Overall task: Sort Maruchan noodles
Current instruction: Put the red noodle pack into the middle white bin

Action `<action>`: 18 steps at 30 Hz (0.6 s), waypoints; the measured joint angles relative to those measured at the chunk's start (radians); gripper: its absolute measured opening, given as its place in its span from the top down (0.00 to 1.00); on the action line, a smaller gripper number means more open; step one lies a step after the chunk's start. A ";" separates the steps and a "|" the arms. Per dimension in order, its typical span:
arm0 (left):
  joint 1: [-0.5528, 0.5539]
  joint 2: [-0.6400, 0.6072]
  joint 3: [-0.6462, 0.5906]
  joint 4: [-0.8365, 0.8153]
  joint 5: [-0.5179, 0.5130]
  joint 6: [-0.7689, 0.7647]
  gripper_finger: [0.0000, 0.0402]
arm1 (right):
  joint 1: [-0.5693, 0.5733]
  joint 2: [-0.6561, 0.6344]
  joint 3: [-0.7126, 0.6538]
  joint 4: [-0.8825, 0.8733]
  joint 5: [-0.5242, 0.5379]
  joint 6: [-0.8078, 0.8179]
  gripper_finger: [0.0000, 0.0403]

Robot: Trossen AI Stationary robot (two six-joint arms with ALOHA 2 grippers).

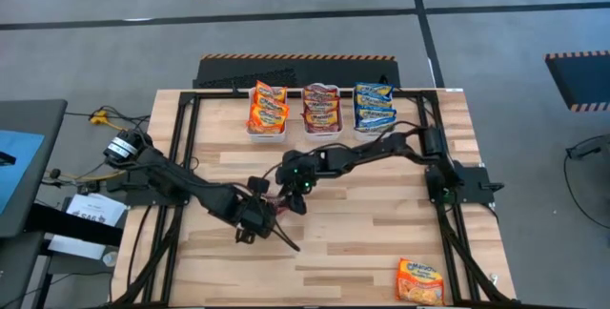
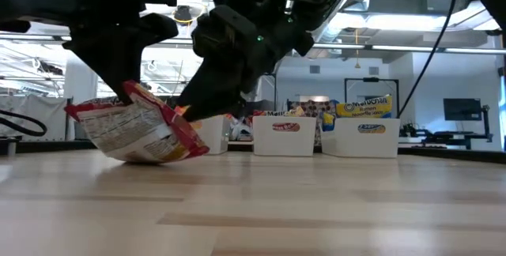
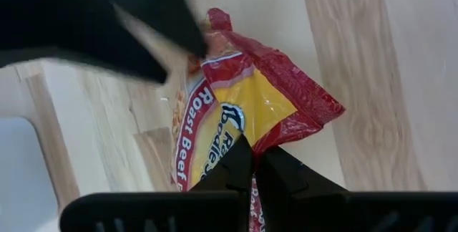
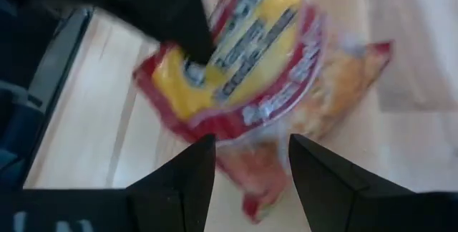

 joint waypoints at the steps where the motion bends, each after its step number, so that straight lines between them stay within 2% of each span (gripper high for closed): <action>1: 0.002 0.000 0.000 0.004 0.000 -0.003 1.00 | 0.010 0.001 0.000 -0.007 0.001 0.001 0.49; 9: 0.008 0.000 0.000 0.070 -0.016 0.023 1.00 | 0.050 0.000 0.000 0.099 0.037 0.000 0.49; 18: 0.008 0.000 0.000 0.106 -0.048 0.029 1.00 | 0.060 0.000 0.000 0.051 0.141 -0.009 0.56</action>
